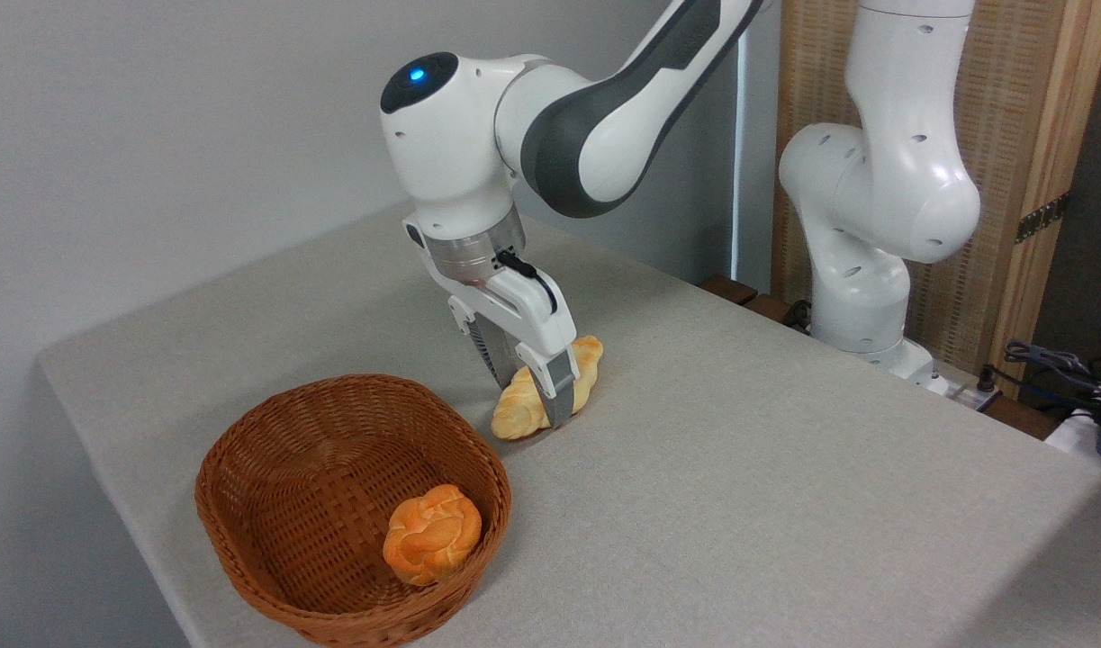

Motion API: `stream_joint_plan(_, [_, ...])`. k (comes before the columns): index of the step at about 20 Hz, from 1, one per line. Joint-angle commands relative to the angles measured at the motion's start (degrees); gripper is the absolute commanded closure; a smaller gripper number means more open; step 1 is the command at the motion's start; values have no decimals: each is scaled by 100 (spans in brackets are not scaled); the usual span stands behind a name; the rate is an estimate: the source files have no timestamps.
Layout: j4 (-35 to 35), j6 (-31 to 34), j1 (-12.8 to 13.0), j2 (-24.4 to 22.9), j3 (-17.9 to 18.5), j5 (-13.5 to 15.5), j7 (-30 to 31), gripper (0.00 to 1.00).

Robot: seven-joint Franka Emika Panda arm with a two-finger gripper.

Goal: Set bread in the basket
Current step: 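Close the gripper fingers around the middle of the bread roll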

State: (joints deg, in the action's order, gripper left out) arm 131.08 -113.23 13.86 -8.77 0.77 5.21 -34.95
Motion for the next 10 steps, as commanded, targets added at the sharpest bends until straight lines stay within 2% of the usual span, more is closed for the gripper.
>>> stream_joint_plan(1, [5,-15,20,-55,-51,-73,15,55])
stream_joint_plan(10, [-12,144,11,-81,-51,-73,-29,56])
